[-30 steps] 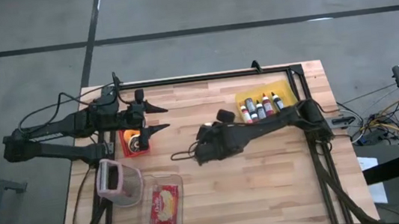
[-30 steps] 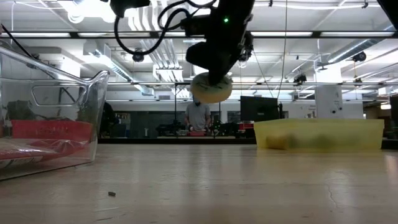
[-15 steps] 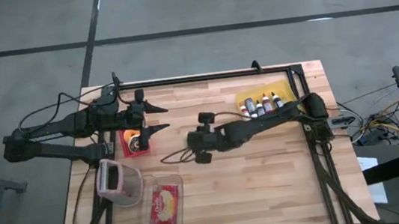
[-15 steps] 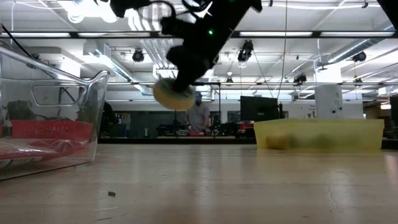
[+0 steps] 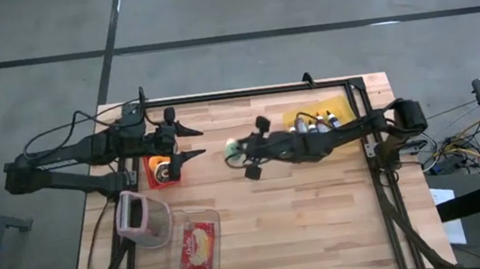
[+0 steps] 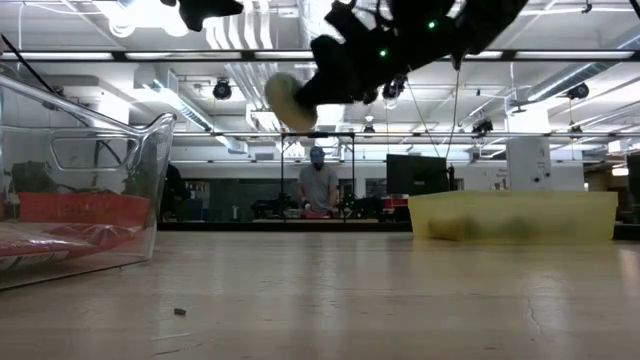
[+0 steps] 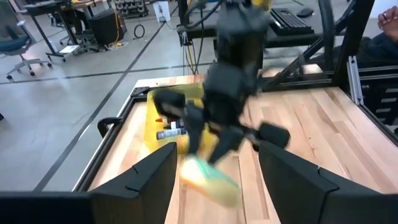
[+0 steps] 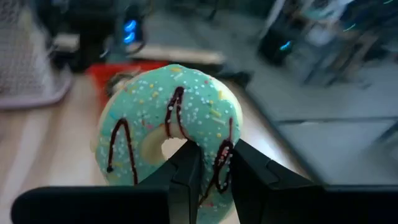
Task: Pick & Place Food Item
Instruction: Put the green donut into the red bin
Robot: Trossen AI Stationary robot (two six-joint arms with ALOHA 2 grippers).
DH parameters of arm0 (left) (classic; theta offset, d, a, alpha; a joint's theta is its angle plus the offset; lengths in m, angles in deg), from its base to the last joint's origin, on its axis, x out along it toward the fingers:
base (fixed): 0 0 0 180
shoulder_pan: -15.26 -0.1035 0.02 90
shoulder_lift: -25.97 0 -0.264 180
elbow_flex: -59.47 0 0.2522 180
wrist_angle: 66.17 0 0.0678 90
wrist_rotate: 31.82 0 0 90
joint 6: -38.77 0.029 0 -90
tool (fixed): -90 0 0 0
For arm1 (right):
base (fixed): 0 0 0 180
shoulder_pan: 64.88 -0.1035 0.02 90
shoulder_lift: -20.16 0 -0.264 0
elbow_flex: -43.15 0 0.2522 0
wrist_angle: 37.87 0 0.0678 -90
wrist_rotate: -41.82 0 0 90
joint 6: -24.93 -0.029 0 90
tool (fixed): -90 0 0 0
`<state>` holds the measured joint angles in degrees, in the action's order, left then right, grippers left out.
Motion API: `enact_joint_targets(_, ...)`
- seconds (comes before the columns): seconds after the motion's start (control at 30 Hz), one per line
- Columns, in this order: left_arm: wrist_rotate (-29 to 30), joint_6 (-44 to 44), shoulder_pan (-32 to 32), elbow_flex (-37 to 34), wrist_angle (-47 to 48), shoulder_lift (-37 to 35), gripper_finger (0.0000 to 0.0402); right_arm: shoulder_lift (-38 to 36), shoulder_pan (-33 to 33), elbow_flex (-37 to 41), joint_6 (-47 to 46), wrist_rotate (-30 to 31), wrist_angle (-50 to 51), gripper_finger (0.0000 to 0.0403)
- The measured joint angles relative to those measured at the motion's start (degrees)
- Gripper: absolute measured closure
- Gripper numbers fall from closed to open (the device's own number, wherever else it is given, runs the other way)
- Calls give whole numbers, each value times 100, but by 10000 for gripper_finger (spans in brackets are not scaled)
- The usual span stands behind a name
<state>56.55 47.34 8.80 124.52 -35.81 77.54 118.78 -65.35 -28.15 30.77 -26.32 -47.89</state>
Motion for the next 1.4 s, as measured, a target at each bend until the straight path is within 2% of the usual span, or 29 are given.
enact_joint_targets(0.07,0,0,0,0,3,13,170,-200,21,204,109,498,-317,339)
enact_joint_targets(0.23,2,0,2,0,-6,17,170,-529,-11,332,96,2592,-394,339)
enact_joint_targets(0.3,2,0,0,0,-6,17,170,-563,-26,340,82,2910,-411,339)
enact_joint_targets(0.53,2,0,0,0,-2,17,170,-496,-40,99,208,2886,-392,339)
enact_joint_targets(0.73,2,-1,0,0,-2,17,170,-475,-62,55,317,2546,-410,339)
enact_joint_targets(1.13,11,0,0,0,-10,17,170,-475,-51,55,342,2560,-420,339)
enact_joint_targets(1.4,15,-155,-2,-2,-428,20,170,-475,-53,56,510,2556,-419,339)
